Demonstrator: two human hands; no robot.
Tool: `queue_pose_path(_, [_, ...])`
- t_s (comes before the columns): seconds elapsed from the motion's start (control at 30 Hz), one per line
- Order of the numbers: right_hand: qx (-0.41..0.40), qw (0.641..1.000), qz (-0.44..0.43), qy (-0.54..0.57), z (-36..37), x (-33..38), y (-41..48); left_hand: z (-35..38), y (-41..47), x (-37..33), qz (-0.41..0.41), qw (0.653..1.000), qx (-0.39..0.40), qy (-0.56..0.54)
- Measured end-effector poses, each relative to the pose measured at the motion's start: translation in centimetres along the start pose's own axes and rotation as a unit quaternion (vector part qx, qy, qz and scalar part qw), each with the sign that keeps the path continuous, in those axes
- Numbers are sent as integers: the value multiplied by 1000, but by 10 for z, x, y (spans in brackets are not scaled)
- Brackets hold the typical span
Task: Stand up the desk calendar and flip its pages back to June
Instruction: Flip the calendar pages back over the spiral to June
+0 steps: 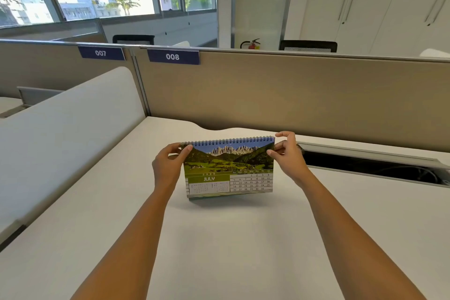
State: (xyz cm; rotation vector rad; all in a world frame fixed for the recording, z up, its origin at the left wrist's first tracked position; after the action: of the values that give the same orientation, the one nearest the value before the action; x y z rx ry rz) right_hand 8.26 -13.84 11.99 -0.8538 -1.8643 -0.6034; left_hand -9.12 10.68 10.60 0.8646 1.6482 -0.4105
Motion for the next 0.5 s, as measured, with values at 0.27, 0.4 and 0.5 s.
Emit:
queue_pose_path(0.27, [-45, 993, -8, -110, 3, -1, 6, 1, 3, 3, 7, 1000, -11, 23])
queue_pose_path(0.4, [-64, 989, -18, -134, 3, 0, 6, 1, 3, 3, 12, 999, -15, 35])
queue_pose_path(0.5, [-83, 985, -24, -150, 1, -1, 7, 1, 2, 2, 18, 999, -18, 40])
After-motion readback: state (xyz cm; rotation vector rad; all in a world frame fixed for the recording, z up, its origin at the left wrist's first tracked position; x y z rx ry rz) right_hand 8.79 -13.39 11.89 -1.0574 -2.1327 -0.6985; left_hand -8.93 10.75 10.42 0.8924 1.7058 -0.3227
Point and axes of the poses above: each hand's wrist, its own y-axis towards the middle knuckle, its own z-axis out of the palm, x = y × z, the point moved 3 cm from there along y, towards the middle knuckle, and after that the axes turned 14 degrees about x, right-handed, at the moved point
